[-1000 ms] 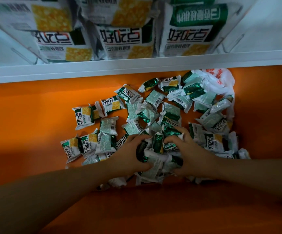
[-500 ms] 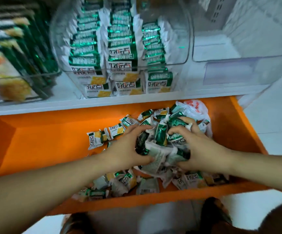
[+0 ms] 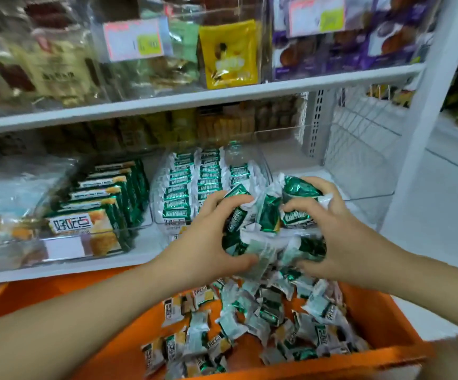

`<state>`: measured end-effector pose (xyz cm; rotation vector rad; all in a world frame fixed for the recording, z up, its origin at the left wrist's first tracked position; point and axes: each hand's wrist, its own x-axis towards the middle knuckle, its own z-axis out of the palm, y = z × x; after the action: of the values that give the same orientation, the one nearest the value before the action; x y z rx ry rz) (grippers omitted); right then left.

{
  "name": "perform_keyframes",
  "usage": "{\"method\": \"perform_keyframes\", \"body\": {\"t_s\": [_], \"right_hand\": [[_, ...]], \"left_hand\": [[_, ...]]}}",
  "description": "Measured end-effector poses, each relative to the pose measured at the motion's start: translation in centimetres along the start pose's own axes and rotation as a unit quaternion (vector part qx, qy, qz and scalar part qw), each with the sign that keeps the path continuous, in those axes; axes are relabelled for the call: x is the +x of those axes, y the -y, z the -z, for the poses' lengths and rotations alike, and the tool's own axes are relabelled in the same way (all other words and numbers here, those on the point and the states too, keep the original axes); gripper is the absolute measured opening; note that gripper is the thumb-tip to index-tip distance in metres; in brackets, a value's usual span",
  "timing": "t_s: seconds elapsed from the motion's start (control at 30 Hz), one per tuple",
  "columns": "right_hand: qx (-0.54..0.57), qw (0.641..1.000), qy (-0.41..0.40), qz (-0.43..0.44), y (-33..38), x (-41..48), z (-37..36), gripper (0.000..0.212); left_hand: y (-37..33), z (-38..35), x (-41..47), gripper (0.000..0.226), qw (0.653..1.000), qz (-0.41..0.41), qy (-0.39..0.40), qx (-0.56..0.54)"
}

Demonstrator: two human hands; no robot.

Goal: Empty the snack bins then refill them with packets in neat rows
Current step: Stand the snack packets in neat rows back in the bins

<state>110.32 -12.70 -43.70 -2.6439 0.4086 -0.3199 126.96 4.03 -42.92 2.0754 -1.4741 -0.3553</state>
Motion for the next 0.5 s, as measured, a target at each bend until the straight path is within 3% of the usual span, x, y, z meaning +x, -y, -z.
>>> {"method": "perform_keyframes", "body": {"t_s": [0.2, 0.5], "right_hand": [[-0.019, 0.989, -0.14, 0.03, -2.9, 3.7, 5.5, 0.076], [-0.017, 0.989, -0.13, -0.074, -13.8, 9.9, 7.6, 0.081]], "left_hand": [[-3.6, 3.1, 8.1, 0.078, 0.995, -0.075, -0.048, 0.038], [-5.3, 0.5, 22.6, 0.08, 0.995, -0.047, 0.035, 0.075]]}}
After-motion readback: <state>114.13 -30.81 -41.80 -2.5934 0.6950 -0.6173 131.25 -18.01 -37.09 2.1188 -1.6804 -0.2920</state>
